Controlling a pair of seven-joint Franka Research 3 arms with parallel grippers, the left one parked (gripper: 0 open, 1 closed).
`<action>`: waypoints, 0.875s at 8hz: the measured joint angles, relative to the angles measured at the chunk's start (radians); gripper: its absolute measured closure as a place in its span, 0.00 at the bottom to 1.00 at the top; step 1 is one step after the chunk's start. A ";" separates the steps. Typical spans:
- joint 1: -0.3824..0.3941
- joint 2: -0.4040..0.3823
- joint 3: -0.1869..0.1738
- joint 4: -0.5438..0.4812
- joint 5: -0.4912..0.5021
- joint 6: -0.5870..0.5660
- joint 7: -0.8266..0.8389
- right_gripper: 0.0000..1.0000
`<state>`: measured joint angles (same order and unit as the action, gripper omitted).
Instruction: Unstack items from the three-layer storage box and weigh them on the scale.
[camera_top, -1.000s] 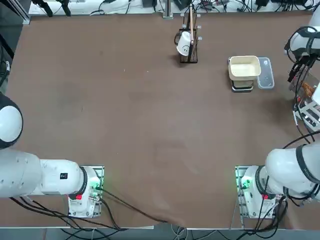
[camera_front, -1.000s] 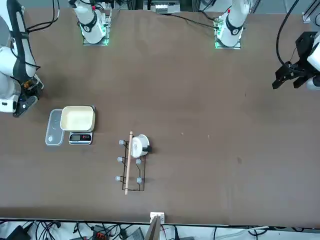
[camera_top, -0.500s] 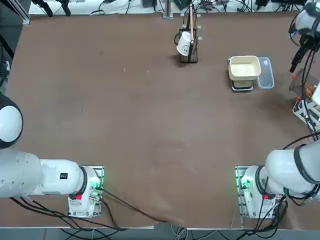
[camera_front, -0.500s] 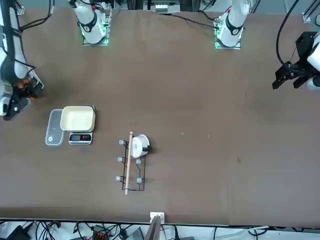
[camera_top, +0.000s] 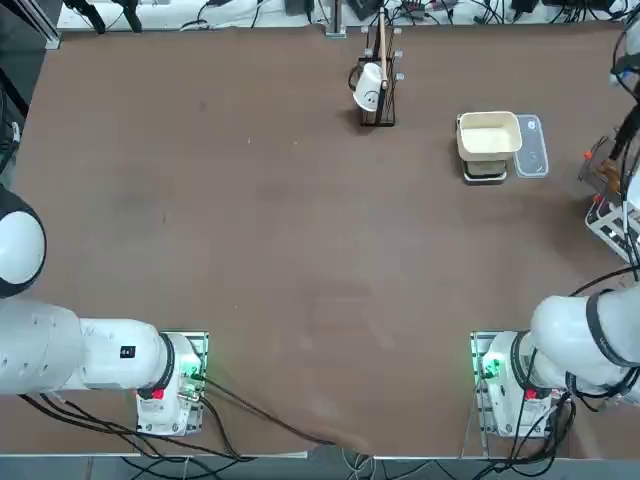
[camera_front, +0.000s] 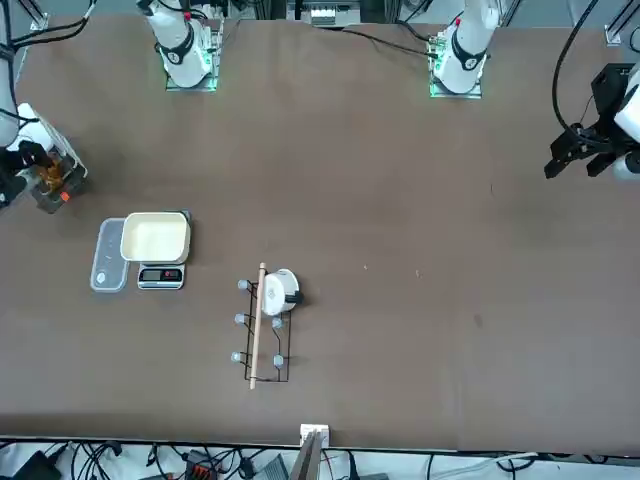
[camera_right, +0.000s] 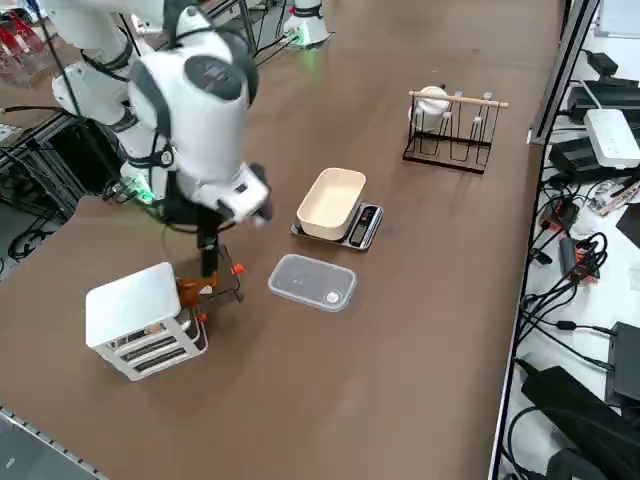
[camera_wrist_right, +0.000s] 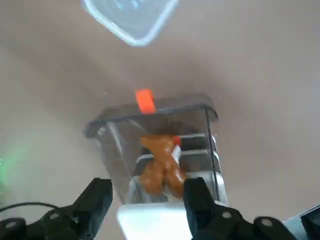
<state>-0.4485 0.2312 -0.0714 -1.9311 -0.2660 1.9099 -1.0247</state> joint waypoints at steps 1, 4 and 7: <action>-0.029 0.001 -0.001 -0.038 0.000 0.064 -0.003 0.14; -0.042 0.009 0.002 -0.119 0.000 0.186 -0.001 0.14; -0.048 0.016 0.001 -0.156 0.000 0.281 0.001 0.15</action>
<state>-0.4962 0.2475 -0.0701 -2.0873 -0.2660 2.1907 -1.0239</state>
